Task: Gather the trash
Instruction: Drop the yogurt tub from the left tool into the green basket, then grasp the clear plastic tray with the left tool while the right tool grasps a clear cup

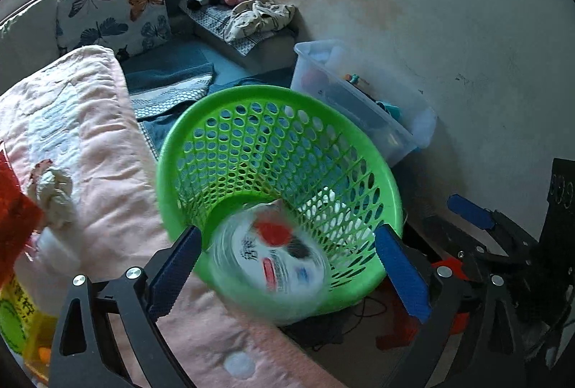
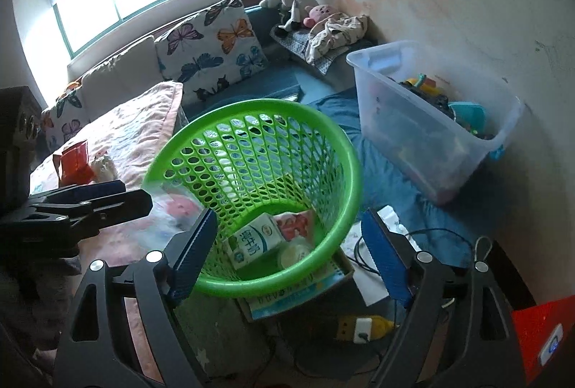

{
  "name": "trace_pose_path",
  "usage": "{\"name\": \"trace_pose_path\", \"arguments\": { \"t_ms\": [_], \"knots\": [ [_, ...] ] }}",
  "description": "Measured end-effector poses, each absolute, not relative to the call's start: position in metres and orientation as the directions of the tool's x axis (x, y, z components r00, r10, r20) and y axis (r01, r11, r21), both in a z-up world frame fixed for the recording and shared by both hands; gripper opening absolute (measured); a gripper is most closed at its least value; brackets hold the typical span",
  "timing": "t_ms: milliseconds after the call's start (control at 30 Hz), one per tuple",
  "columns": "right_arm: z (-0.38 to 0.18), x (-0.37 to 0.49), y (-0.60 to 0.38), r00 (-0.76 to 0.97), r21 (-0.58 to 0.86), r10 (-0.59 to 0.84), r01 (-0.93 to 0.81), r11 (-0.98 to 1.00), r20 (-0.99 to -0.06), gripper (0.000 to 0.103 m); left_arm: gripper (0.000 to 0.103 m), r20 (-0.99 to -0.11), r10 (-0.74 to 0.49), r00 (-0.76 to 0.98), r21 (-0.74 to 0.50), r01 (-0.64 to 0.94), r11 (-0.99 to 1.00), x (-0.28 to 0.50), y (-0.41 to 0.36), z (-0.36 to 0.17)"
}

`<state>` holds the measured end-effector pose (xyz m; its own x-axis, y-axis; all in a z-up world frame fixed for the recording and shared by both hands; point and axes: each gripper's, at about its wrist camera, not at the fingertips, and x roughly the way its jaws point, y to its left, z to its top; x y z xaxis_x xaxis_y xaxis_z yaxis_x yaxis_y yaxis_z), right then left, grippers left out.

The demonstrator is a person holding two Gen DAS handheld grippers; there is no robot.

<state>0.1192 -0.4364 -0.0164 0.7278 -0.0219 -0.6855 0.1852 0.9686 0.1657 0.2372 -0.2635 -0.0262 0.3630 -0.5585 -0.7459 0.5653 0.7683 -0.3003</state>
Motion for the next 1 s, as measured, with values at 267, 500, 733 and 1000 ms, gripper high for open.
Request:
{"name": "trace_pose_path", "arguments": {
  "t_ms": [267, 500, 733, 1000],
  "knots": [
    [-0.014, 0.105, -0.429, 0.737, 0.184, -0.005, 0.175, 0.967, -0.675, 0.083, 0.094, -0.719, -0.556, 0.418, -0.277, 0.562, 0.780, 0.217, -0.243, -0.008],
    [-0.008, 0.101, -0.410, 0.749, 0.196, 0.030, 0.134, 0.971, -0.662, 0.085, 0.094, -0.693, -0.500, 0.519, -0.222, 0.507, 0.833, 0.187, -0.183, 0.009],
    [-0.004, 0.100, -0.380, 0.752, 0.201, 0.072, 0.081, 0.976, -0.655, 0.086, 0.094, -0.681, -0.409, 0.607, -0.183, 0.400, 0.898, 0.160, -0.108, 0.007],
    [-0.005, 0.104, -0.344, 0.739, 0.206, 0.131, 0.011, 0.979, -0.661, 0.086, 0.094, -0.712, -0.290, 0.640, -0.142, 0.274, 0.951, 0.129, -0.037, -0.020]
  ]
}}
